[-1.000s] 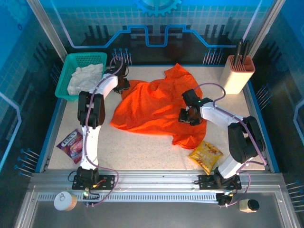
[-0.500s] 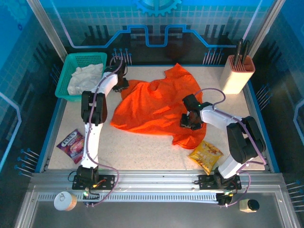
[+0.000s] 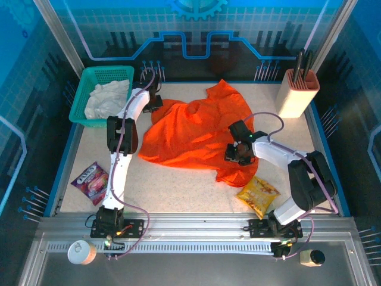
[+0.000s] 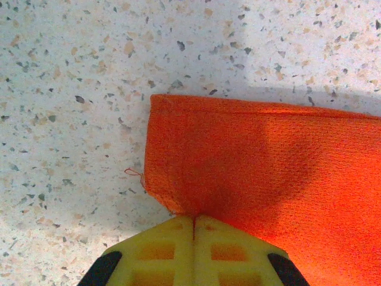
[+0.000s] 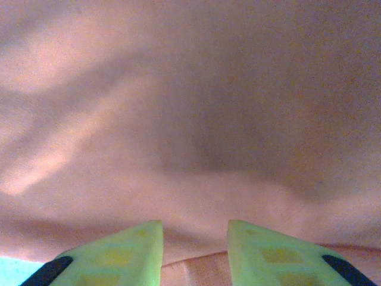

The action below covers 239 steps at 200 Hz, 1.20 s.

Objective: Fold and stack the t-shirts

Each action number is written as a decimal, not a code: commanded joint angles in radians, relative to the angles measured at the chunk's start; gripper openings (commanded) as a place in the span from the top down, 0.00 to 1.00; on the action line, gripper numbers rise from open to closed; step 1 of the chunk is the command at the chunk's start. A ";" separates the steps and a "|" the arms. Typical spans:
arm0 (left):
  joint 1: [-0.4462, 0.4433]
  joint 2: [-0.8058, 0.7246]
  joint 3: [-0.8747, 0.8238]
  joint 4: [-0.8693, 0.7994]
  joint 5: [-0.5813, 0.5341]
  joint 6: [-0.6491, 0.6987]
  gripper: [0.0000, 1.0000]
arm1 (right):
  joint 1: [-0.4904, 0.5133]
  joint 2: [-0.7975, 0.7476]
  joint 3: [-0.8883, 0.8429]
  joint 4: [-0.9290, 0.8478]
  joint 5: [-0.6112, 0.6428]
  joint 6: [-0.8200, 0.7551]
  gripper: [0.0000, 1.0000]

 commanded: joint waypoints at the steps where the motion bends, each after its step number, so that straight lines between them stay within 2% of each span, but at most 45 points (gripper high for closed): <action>1: 0.008 -0.051 0.029 -0.013 -0.027 0.041 1.00 | 0.029 -0.018 -0.075 0.033 -0.010 0.086 0.66; 66: 0.018 -0.131 0.030 0.028 -0.198 0.139 1.00 | 0.029 -0.032 -0.093 -0.022 0.120 0.151 0.68; 95: 0.034 -0.131 0.034 0.064 -0.210 0.173 1.00 | 0.022 -0.065 -0.108 -0.062 0.162 0.166 0.67; 130: 0.036 -0.104 0.060 0.073 -0.202 0.202 1.00 | 0.020 -0.066 -0.112 -0.054 0.139 0.166 0.66; 141: 0.036 -0.099 0.062 0.058 -0.198 0.196 0.83 | 0.022 -0.054 -0.109 -0.034 0.113 0.163 0.66; 156: 0.036 -0.108 0.048 0.038 -0.183 0.177 0.50 | 0.028 -0.028 -0.084 -0.020 0.078 0.149 0.66; 172: 0.035 -0.149 0.010 0.031 -0.174 0.158 0.34 | 0.042 -0.002 -0.036 -0.038 0.065 0.125 0.66; 196: 0.033 -0.274 -0.081 0.030 -0.154 0.130 0.24 | 0.049 0.000 0.054 -0.090 0.068 0.074 0.62; 239: 0.022 -0.558 -0.300 -0.063 -0.095 0.050 0.25 | -0.007 -0.047 0.145 -0.161 0.105 -0.030 0.49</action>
